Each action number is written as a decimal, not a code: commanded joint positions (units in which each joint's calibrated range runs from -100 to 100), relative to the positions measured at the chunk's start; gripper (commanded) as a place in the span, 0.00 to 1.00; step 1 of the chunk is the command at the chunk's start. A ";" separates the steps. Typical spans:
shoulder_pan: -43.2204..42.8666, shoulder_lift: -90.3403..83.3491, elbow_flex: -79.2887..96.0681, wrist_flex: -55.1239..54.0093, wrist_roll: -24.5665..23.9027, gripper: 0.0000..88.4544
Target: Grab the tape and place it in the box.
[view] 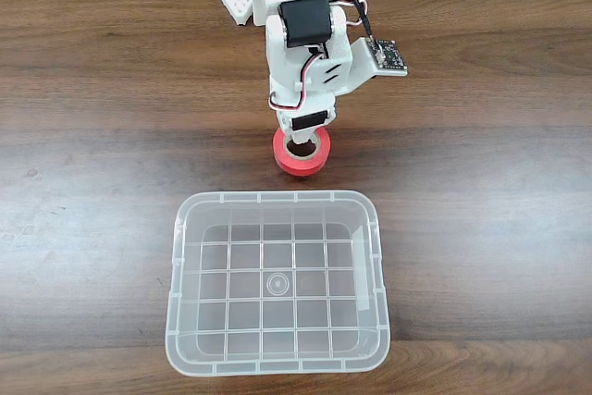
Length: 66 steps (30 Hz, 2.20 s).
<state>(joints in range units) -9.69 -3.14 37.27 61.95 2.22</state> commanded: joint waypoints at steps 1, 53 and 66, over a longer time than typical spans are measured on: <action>-0.18 -10.94 -13.67 9.63 0.10 0.03; 8.74 31.94 -81.47 15.28 0.52 0.03; 8.67 39.50 -85.24 15.36 0.63 0.05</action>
<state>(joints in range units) -2.03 38.80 -41.88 78.47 2.58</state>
